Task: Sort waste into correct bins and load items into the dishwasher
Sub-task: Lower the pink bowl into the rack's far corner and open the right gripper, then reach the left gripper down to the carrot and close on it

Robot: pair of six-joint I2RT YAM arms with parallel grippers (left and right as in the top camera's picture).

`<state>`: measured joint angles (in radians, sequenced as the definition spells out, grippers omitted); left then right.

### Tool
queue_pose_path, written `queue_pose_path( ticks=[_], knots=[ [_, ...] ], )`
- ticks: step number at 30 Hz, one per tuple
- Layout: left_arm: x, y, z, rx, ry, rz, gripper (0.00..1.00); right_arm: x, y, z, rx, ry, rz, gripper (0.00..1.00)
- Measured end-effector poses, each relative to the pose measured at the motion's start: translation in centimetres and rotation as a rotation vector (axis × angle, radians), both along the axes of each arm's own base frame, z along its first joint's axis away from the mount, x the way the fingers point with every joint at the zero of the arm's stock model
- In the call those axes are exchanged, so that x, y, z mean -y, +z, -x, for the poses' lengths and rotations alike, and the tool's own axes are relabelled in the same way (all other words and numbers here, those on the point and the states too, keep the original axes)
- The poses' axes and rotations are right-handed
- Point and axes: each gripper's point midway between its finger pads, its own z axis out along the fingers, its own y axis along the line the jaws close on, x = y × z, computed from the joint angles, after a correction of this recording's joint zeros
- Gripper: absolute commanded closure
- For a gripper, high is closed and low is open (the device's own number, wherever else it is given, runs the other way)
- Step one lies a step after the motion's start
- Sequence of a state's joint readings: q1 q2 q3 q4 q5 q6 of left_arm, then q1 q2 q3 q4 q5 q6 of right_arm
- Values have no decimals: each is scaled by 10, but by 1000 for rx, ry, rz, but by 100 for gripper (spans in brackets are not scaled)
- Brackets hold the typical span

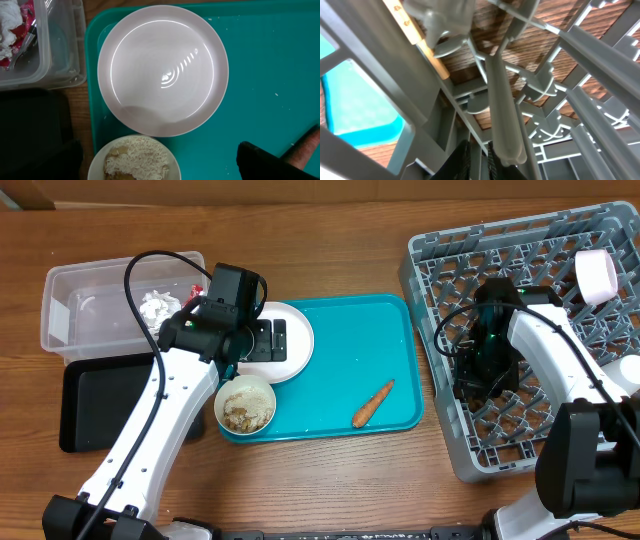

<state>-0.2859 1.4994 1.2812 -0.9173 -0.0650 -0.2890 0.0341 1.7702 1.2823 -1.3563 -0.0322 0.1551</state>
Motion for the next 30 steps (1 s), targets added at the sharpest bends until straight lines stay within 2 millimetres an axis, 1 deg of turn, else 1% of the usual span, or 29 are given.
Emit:
queue_pose_path(
  ticks=[5, 9, 14, 16, 17, 20, 22, 23, 25, 27, 30],
  knots=[
    [0, 0, 0, 0, 0, 0, 0, -11, 0, -4, 20, 18, -69, 85],
    [0, 0, 0, 0, -1, 2, 0, -16, 5, -10, 62, 27, -99, 80],
    [2, 0, 0, 0, -5, 5, 0, -14, 25, -14, 141, 38, -94, 64],
    [8, 1, 0, 7, -28, 3, 0, -13, 39, -20, 198, 39, -87, 56],
    [13, 1, 1, 12, -47, 3, 0, -13, 44, -24, 225, 43, -85, 46],
    [40, 4, 5, 34, -146, -3, 0, -7, 75, -44, 361, 29, -79, 20],
    [63, 6, 10, 54, -230, -6, 0, 0, 91, -51, 423, 10, -74, 10],
    [76, 7, 14, 63, -280, -9, 0, 6, 101, -54, 456, -7, -69, 1],
    [97, 7, 21, 77, -361, -14, 0, 18, 115, -56, 504, -43, -58, 0],
    [112, 3, 28, 76, -430, -26, 0, 29, 124, -54, 531, -77, -47, 0],
    [131, -11, 35, 53, -511, -47, 0, 42, 128, -49, 536, -120, -39, 0]
  ],
)
